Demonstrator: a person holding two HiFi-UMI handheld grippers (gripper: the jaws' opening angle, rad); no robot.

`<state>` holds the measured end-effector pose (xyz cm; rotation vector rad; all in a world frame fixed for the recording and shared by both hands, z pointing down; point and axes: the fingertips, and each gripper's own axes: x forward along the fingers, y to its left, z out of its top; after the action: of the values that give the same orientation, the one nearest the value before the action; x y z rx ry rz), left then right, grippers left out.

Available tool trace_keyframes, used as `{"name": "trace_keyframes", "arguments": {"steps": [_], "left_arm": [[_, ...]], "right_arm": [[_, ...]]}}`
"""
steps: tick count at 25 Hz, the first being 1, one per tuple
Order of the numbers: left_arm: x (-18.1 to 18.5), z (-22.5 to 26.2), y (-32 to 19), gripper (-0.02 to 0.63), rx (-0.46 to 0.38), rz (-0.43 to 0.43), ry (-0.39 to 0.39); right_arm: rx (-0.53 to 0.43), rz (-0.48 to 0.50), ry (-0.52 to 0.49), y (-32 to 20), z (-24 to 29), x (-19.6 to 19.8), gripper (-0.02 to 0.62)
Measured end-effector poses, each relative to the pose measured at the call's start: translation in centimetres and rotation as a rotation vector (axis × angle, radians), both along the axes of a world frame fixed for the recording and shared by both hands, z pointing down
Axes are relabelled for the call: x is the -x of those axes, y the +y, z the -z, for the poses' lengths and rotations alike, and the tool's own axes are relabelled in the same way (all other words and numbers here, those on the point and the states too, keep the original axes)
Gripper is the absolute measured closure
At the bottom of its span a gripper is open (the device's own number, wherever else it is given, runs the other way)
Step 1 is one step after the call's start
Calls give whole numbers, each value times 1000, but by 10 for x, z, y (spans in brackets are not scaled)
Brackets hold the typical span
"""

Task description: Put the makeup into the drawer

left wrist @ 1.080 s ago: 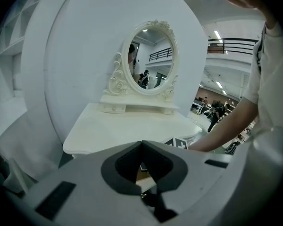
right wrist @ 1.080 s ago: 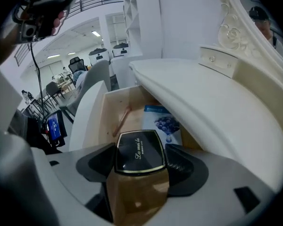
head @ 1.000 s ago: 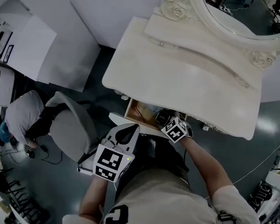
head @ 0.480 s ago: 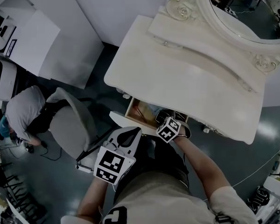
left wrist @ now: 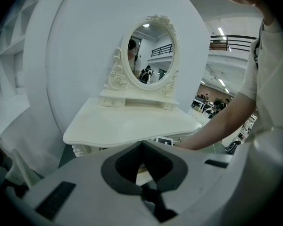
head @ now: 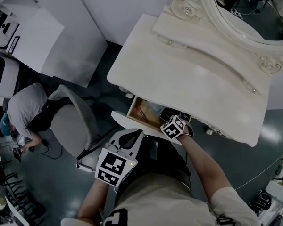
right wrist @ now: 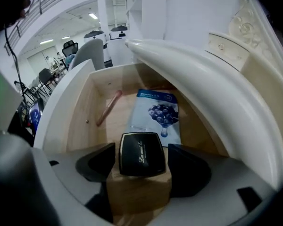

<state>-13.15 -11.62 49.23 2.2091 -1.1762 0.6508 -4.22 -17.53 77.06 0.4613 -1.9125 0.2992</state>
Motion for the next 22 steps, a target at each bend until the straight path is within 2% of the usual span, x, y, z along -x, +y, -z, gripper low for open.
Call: {"name": "trace_keyframes", "arguments": {"steps": [4,10,16,22], "left_arm": [[1,2,3,551,-13,4,-2],[2,11,3,551,-50,2,-1],[8,21,1,551,-87,0,12],[15,31,16,551,-126,-22,27]], "right_arm": [[2,2,-44,6,9,1,259],[8,-64,-143,11,42,0,259],[-110,-149,-324,3,114,8,259],[-97,-224,-570,19,197,35,259]]}}
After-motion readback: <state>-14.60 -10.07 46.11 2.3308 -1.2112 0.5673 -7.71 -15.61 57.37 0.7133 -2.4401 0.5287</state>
